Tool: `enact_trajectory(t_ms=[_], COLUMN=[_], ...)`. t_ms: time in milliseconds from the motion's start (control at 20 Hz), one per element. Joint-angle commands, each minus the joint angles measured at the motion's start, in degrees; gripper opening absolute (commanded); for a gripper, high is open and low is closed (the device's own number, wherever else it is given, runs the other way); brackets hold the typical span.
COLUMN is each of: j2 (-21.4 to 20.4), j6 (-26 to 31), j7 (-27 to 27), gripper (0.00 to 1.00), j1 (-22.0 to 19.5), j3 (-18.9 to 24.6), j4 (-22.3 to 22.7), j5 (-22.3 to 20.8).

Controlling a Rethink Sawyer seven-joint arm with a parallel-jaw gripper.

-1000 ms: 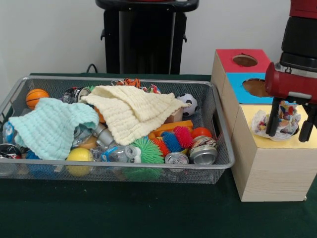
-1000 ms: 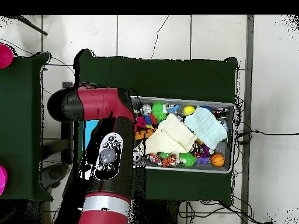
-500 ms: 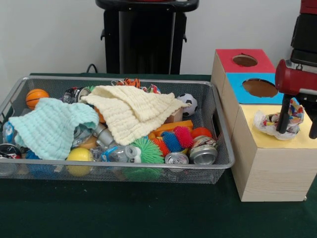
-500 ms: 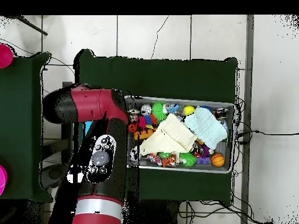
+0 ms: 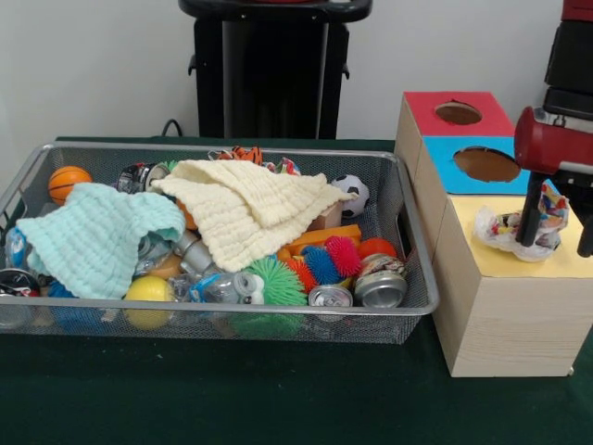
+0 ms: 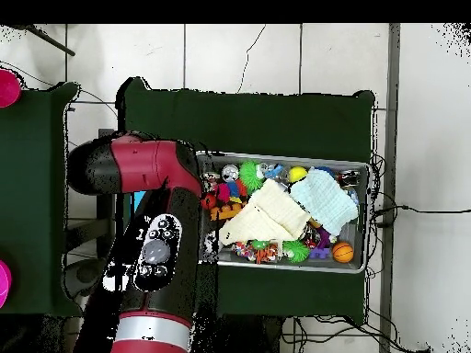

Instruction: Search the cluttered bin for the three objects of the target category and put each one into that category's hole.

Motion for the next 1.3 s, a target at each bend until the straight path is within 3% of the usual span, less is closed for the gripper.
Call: enact_trajectory(t_ms=[50,400,850,1300], j2=[3.63,4.46,6.54,6.10], j6=[2.94,4.65,1.49,1.73], j7=[13.21,11.94,11.52,11.17], gripper=[1.00,1.00,1.00,1.00], j1=[0.63,0.83,1.06,1.30], j3=[1.16,1.18,0.99,1.48], j4=[1.96,1.10,1.55,3.05], j5=[1.94,2.54,2.75,2.79])
